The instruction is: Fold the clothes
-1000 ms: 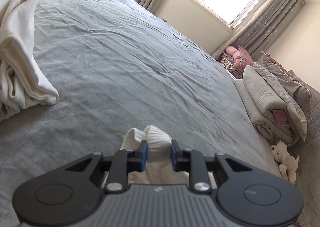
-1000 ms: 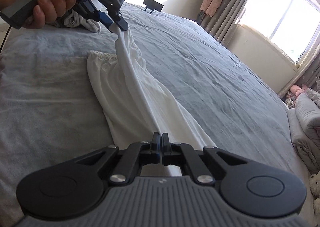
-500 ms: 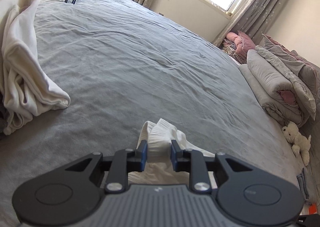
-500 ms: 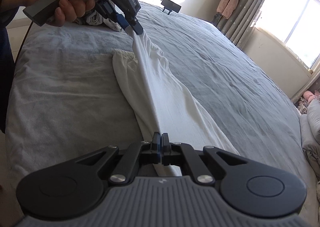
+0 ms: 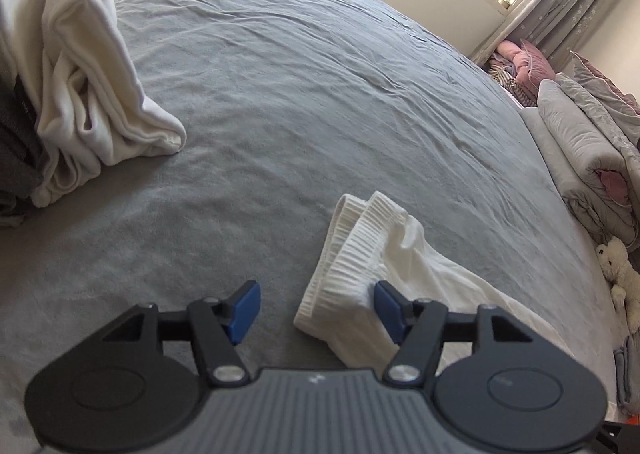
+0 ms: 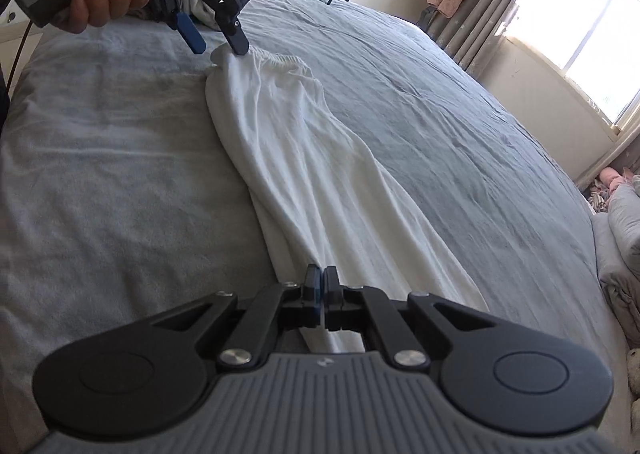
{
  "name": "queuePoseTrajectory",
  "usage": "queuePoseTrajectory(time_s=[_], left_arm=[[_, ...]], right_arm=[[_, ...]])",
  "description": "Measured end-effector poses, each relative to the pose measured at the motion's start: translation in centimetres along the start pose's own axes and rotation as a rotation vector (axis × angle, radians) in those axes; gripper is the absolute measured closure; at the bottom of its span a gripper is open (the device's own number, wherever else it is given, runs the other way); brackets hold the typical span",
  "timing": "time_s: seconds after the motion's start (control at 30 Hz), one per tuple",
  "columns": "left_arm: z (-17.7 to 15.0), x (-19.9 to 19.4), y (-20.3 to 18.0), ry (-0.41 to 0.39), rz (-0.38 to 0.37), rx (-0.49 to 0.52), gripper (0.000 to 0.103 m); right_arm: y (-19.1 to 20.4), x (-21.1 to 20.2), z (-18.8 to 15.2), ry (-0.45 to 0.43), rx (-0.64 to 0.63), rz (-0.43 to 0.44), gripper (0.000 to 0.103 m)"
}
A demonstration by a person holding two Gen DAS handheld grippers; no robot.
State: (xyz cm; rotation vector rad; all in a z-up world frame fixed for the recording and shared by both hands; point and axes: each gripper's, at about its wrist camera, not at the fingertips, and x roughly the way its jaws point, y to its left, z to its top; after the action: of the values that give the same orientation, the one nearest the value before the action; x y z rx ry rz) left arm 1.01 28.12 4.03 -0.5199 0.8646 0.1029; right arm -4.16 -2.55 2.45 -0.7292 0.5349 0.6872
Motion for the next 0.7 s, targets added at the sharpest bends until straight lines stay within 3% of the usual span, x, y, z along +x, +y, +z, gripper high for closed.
queuePoseTrajectory(time_s=[0.1,0.27,0.43,0.57,0.6,0.67,0.7], left_arm=[[-0.7,-0.8,0.8,0.017,0.012,-0.038,0.037],[-2.4,-0.7,1.7,0.073,-0.06,-0.148,0.037],[-2.7,-0.4,1.2,0.052,-0.103,-0.19,0.036],[-2.4,0.6,0.6,0.019,-0.089,-0.197,0.038],[-2.2,0.8,0.3,0.005,-0.087,-0.185,0.039],[-1.8,1.2,-0.2,-0.016,-0.078,-0.165,0.051],[-1.7,1.4,-0.4,-0.024,-0.071,-0.156,0.063]], right_arm=[[0.9,-0.2,-0.2,0.002,-0.04,-0.01,0.101],[0.4,-1.4,-0.1,-0.025,0.0,0.012,0.1],[1.8,-1.6,-0.2,-0.019,-0.028,0.13,0.1],[2.0,-0.3,-0.5,0.025,-0.019,0.09,0.098],[1.7,-0.2,-0.4,0.025,-0.005,0.075,0.092],[1.3,-0.1,-0.3,0.02,0.012,0.043,0.076],[1.1,-0.1,-0.2,0.015,0.015,0.027,0.066]])
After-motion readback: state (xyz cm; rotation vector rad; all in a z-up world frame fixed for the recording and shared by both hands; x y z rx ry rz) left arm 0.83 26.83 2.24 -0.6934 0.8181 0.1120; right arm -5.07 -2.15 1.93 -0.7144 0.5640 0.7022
